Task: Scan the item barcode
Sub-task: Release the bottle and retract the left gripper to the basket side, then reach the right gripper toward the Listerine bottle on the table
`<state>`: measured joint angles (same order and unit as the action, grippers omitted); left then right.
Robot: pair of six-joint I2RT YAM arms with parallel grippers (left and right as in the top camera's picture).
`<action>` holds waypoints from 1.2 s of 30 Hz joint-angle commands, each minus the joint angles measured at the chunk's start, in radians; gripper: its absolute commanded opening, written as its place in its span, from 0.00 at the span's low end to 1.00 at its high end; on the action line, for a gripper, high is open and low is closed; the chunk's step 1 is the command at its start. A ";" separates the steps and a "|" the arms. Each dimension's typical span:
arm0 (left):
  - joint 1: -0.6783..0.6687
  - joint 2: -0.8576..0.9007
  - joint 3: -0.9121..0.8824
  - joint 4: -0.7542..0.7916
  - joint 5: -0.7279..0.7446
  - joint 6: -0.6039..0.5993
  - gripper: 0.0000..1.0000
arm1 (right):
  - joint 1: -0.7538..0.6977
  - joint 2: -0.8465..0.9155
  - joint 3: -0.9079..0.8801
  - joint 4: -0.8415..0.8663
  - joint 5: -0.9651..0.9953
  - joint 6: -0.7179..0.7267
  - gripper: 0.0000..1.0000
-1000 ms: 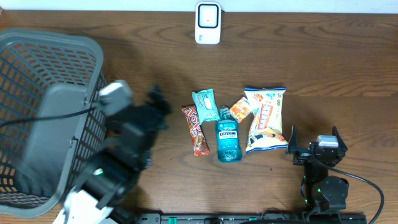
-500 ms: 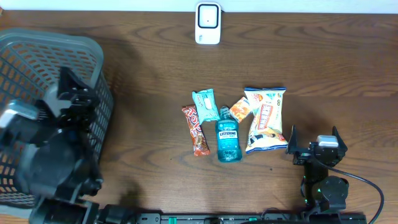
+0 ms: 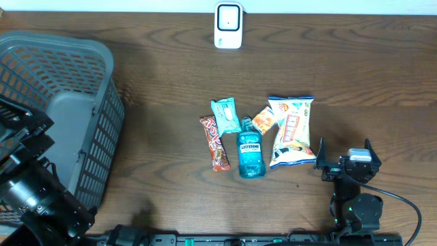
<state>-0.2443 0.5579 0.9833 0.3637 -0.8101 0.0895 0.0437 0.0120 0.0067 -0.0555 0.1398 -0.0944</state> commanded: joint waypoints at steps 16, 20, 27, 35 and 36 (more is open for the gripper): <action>0.004 -0.211 -0.013 -0.256 0.124 0.164 0.98 | 0.005 -0.005 -0.001 -0.002 0.011 0.011 0.99; 0.004 -0.326 -0.013 -0.280 0.126 0.103 0.98 | 0.005 -0.005 -0.001 -0.002 0.011 0.011 0.99; 0.004 -0.454 -0.013 -0.342 0.126 0.103 0.98 | 0.005 -0.005 -0.001 -0.002 0.011 0.011 0.99; 0.011 -0.488 -0.013 -0.420 0.126 0.095 0.98 | 0.005 -0.005 -0.001 -0.002 0.011 0.011 0.99; 0.011 -0.487 -0.013 -0.436 0.126 0.095 0.98 | 0.005 -0.005 -0.001 -0.002 0.011 0.011 0.99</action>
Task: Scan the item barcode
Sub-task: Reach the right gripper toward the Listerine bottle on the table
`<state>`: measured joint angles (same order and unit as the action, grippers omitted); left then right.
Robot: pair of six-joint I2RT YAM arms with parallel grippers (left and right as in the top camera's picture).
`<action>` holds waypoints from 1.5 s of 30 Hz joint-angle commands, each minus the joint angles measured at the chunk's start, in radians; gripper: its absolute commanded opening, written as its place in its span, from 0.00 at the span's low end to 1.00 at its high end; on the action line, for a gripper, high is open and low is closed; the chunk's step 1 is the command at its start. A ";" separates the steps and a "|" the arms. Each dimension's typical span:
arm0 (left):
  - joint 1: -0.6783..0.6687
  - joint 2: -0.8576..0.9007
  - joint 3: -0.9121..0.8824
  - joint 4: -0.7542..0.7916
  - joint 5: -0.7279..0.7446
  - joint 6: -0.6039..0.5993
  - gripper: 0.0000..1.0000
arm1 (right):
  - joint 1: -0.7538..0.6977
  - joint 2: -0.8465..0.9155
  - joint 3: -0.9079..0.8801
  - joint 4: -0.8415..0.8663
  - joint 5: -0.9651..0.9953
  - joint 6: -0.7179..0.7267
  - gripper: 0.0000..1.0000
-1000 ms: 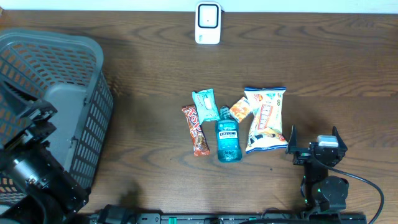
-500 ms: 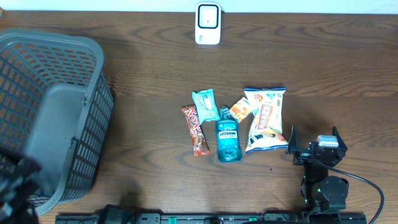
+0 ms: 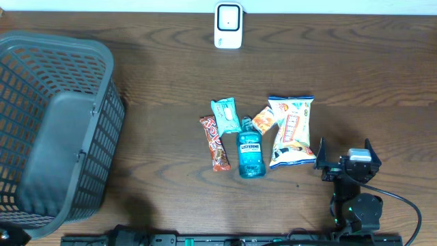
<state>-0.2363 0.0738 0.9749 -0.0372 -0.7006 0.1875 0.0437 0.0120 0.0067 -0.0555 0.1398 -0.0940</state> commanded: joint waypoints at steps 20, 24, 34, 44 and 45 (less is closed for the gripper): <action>0.306 -0.071 -0.005 -0.281 0.362 -0.459 0.98 | 0.005 -0.005 -0.001 0.008 0.012 0.011 0.99; 0.385 -0.071 -0.002 -0.227 0.349 -0.459 0.98 | 0.005 -0.004 -0.001 -0.018 -0.110 0.164 0.99; 0.399 -0.071 -0.002 -0.173 0.349 -0.523 0.98 | 0.005 0.001 -0.001 0.008 -0.475 0.799 0.99; 0.399 -0.071 -0.045 -0.351 0.349 -0.603 0.98 | 0.005 0.005 0.014 -0.030 -0.678 0.774 0.99; 0.399 -0.071 -0.061 -0.352 0.349 -0.674 0.98 | 0.005 0.020 0.022 -0.035 -0.686 0.766 0.99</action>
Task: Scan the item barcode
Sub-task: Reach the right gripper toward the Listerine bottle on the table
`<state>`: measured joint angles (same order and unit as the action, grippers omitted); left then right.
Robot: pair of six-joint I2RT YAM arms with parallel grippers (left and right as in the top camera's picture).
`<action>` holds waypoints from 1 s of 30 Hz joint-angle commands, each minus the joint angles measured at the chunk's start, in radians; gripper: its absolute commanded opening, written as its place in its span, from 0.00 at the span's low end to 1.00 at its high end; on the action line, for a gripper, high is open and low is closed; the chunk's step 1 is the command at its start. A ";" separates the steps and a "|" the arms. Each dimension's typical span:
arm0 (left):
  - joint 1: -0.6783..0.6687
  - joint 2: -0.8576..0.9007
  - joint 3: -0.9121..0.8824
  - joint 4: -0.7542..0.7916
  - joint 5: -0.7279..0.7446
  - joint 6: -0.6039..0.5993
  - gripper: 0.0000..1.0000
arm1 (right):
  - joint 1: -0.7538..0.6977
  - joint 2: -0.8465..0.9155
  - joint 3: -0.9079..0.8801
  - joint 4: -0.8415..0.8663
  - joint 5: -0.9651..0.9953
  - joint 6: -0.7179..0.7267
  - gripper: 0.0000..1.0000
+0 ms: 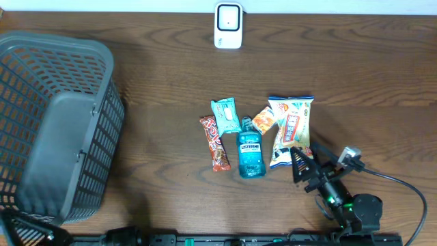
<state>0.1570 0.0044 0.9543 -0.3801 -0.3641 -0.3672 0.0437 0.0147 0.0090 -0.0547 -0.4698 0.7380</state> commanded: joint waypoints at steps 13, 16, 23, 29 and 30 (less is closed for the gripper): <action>0.005 -0.002 -0.164 -0.108 0.021 -0.264 0.98 | 0.071 0.473 0.520 -0.433 0.109 -0.313 0.99; 0.005 -0.002 -0.188 -0.098 0.072 -0.292 0.98 | 0.144 0.627 0.653 -0.516 0.158 -0.328 0.99; 0.005 -0.002 -0.233 -0.032 0.445 0.110 0.98 | 0.424 0.984 0.864 -0.659 0.419 -0.327 0.99; 0.003 -0.002 -0.233 -0.030 0.557 0.134 0.98 | 0.493 1.134 0.863 -0.645 0.407 -0.290 0.99; 0.003 -0.002 -0.238 -0.029 0.565 0.133 0.98 | 0.494 1.159 0.863 -0.629 0.406 -0.267 0.99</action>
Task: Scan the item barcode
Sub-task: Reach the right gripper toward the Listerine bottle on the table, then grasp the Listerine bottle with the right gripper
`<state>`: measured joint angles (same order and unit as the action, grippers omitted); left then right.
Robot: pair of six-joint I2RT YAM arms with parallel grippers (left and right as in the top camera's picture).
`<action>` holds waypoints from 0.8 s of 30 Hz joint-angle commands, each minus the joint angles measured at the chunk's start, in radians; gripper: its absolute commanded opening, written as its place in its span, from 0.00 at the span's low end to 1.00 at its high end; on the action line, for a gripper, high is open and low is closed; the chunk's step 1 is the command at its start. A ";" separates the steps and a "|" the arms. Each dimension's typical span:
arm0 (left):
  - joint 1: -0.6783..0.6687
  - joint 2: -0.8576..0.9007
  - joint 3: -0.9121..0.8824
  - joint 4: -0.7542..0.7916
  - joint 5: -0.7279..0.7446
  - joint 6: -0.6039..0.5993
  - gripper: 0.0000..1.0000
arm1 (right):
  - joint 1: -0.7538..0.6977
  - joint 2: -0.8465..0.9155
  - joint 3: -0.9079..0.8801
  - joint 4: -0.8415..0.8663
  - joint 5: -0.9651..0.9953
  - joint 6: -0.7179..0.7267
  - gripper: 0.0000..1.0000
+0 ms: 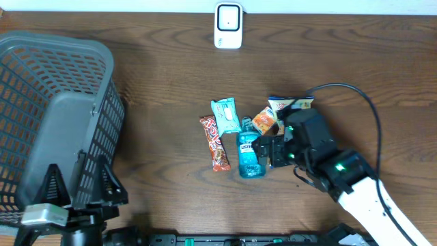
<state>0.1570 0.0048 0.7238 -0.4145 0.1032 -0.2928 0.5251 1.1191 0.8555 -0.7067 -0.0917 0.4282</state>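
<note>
In the overhead view a white barcode scanner [228,26] stands at the table's far edge. A row of items lies mid-table: a brown candy bar [214,142], a teal packet [226,115], a blue Listerine bottle [248,156], an orange snack packet [263,121] and a chips bag [292,104]. The right arm covers most of the chips bag. My right gripper [266,153] is open at the bottle's right side, over the bag's lower end. My left gripper [80,186] is open at the front left, holding nothing.
A large grey mesh basket [41,61] fills the left side of the table, with my left gripper at its near right corner. The right arm's black cable [362,102] arcs over the table right of the items.
My right gripper was at the front right, just short of the chips bag; now the arm lies over the bag with the gripper beside the bottle. The left gripper has come into view by the basket.
At first the left arm hung over the basket's near end and my right gripper rested open at the front right. Then the left arm was out of view. Later the right gripper pointed at the items; now it is among them, and the left gripper shows again.
</note>
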 commanded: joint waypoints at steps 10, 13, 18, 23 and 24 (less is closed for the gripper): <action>0.001 -0.002 -0.059 0.003 0.098 0.045 0.98 | 0.154 0.361 0.049 0.091 0.159 0.102 0.94; 0.001 -0.002 -0.062 -0.045 0.098 0.045 0.98 | 0.219 0.428 0.103 0.038 0.297 0.173 0.91; 0.001 -0.002 -0.062 -0.060 0.095 0.045 0.98 | 0.257 0.526 0.151 0.045 0.377 0.210 0.91; 0.001 -0.002 -0.062 -0.082 0.095 0.045 0.98 | 0.256 0.647 0.153 0.035 0.381 0.261 0.85; 0.001 -0.002 -0.062 -0.090 0.095 0.045 0.98 | 0.256 0.660 0.153 0.035 0.380 0.265 0.85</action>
<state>0.1570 0.0044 0.6613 -0.4870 0.1856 -0.2607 0.7765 1.7332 1.0012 -0.6666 0.2462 0.6373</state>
